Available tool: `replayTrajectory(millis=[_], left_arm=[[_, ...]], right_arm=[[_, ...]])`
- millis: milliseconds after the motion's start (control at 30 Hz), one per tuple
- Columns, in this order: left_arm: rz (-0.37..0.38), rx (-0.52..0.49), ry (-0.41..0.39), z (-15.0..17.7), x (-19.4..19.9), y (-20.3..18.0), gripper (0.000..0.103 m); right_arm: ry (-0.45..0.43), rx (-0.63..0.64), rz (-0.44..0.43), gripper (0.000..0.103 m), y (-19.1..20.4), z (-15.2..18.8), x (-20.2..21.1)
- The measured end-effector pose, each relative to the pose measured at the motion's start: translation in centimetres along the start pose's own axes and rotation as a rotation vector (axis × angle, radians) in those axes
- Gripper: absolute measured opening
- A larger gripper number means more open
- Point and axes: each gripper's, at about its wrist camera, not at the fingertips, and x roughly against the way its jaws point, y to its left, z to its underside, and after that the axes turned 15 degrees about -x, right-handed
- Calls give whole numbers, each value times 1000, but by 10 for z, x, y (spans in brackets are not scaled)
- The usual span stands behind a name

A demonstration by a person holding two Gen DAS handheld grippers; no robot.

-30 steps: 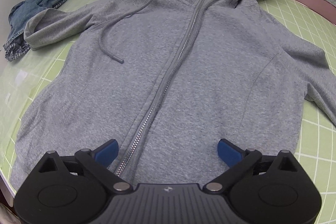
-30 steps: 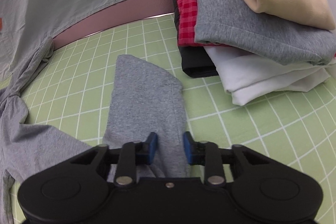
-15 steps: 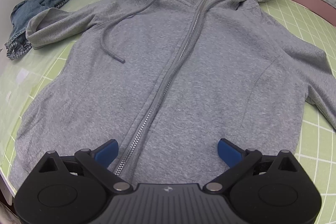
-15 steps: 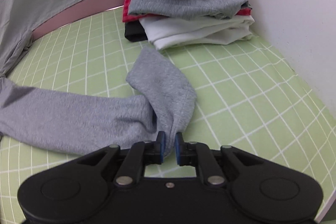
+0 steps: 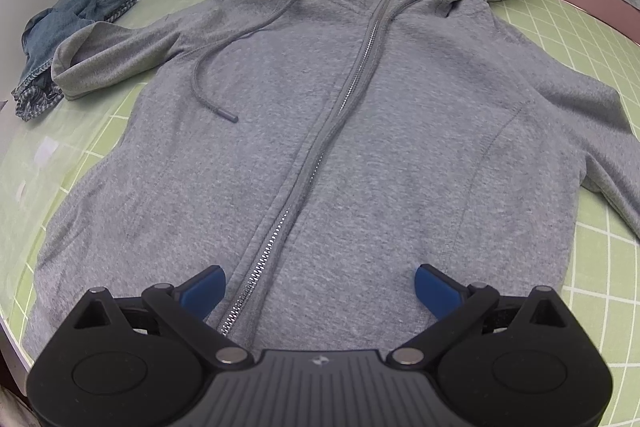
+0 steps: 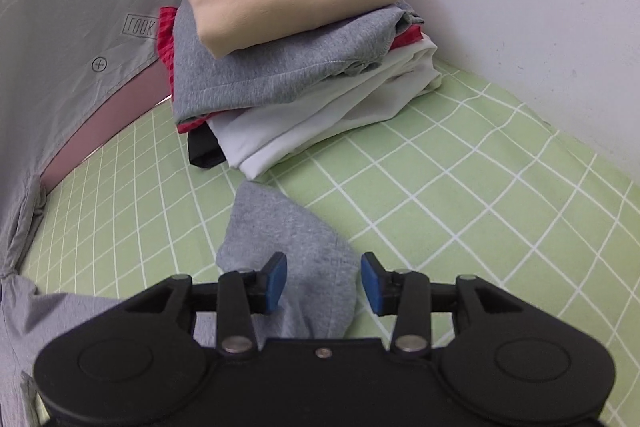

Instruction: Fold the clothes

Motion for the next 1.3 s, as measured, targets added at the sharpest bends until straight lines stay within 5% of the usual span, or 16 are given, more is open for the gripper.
replayTrajectory(millis=[233, 333, 567, 667, 800, 1100, 1300], left_arm=[[-10, -1, 3, 0, -1, -1, 102], [-12, -9, 5, -1, -1, -1, 102], [-5, -3, 8, 0, -2, 1, 102], [-1, 4, 7, 0, -2, 2, 102], [2, -7, 7, 1, -2, 3, 102], [3, -5, 7, 1, -1, 1, 102], [2, 3, 6, 2, -1, 1, 102]], right_arm=[[61, 15, 30, 44, 4, -3, -23], [59, 26, 7, 30, 4, -3, -22], [-204, -12, 85, 23, -13, -15, 49], [-191, -89, 137, 23, -34, -11, 61], [-94, -112, 203, 28, -54, 11, 49], [-145, -159, 247, 52, -77, -6, 54], [-101, -213, 238, 52, -84, -7, 39]])
